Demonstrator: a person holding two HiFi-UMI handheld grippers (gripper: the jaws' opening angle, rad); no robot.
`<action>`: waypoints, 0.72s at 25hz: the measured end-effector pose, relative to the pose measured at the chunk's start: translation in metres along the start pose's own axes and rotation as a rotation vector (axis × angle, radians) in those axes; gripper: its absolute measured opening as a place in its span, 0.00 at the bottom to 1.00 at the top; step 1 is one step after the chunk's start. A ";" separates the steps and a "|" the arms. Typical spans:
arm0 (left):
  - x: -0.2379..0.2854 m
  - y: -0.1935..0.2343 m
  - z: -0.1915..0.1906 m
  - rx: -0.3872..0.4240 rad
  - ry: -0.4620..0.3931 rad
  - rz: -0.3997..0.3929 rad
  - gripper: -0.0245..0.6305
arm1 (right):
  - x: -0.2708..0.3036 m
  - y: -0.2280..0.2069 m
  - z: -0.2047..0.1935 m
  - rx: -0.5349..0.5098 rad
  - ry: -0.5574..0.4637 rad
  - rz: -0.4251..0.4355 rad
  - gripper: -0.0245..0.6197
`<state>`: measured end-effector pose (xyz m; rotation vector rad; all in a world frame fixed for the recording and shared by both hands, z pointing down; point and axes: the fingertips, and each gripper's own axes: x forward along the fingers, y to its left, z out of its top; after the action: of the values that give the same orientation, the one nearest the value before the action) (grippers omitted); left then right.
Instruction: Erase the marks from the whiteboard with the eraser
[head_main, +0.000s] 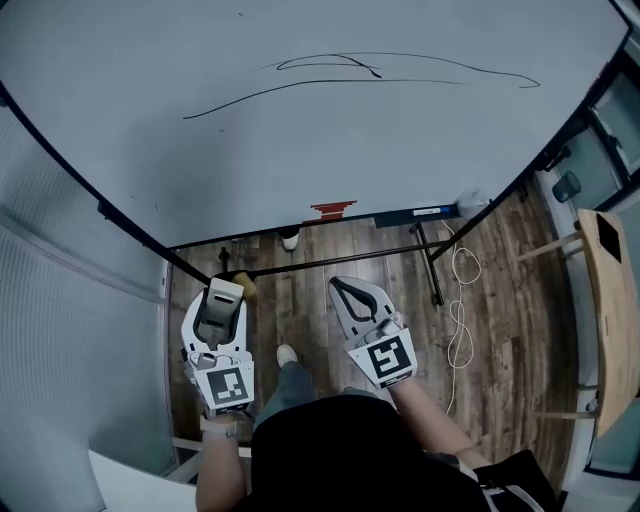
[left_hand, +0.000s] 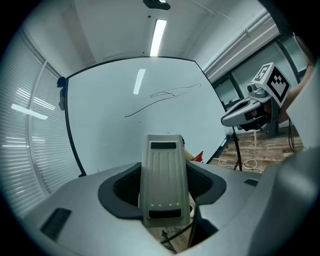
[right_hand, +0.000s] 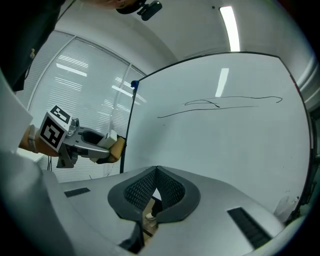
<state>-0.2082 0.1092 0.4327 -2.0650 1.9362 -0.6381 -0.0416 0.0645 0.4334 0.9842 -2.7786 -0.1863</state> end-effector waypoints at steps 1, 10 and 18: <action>0.011 0.016 0.002 -0.001 -0.015 0.014 0.44 | 0.017 -0.001 0.003 -0.003 0.001 -0.003 0.08; 0.103 0.139 0.014 0.129 -0.144 0.089 0.44 | 0.142 -0.007 0.035 -0.028 -0.017 -0.051 0.08; 0.148 0.185 0.060 0.211 -0.238 0.142 0.44 | 0.184 -0.031 0.046 -0.021 -0.052 -0.080 0.08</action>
<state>-0.3397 -0.0619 0.3173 -1.7707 1.7789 -0.5140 -0.1727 -0.0729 0.4080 1.1020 -2.7792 -0.2557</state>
